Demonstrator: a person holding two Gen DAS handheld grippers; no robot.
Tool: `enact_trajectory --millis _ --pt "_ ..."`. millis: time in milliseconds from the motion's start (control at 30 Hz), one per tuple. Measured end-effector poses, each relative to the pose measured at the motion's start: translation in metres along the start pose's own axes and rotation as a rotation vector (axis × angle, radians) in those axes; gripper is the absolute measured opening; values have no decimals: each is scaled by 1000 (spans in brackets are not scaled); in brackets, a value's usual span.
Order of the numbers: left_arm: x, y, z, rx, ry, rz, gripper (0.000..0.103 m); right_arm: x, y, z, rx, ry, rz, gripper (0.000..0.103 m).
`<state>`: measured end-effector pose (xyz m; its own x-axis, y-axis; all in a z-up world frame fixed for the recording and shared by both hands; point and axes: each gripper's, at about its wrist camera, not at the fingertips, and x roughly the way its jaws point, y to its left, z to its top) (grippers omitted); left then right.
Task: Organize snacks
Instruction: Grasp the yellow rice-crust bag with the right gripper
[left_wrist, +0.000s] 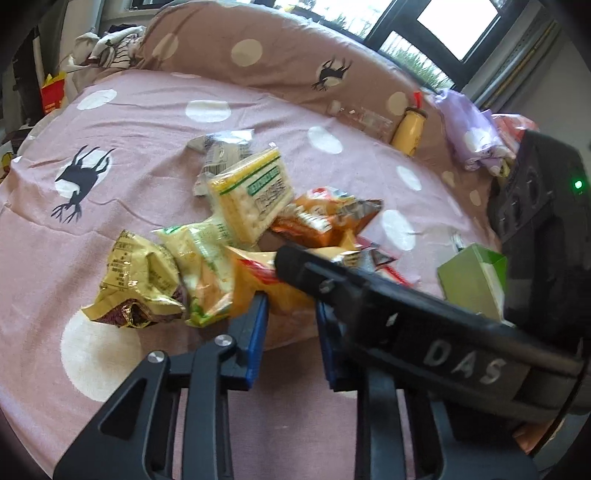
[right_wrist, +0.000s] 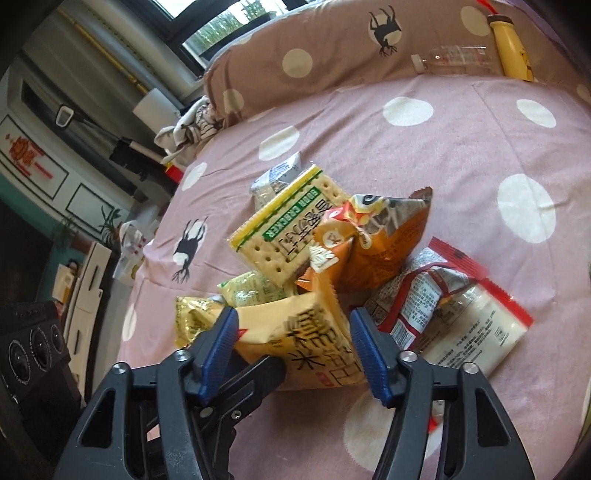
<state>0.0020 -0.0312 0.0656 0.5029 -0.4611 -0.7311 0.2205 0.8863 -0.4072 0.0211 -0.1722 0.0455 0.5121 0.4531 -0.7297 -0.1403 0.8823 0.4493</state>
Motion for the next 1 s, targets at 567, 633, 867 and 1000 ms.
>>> enact_trajectory --millis 567,633,867,1000 --pt "-30 33 -8 -60 27 156 71 -14 -7 -8 60 43 0 60" --pt "-24 40 -9 -89 56 156 70 -7 -1 -8 39 53 -2 63" --pt "5 39 -12 -118 115 123 68 30 1 -8 28 122 2 68" --pt "7 34 -13 -102 102 57 48 34 0 -11 37 132 50 68"
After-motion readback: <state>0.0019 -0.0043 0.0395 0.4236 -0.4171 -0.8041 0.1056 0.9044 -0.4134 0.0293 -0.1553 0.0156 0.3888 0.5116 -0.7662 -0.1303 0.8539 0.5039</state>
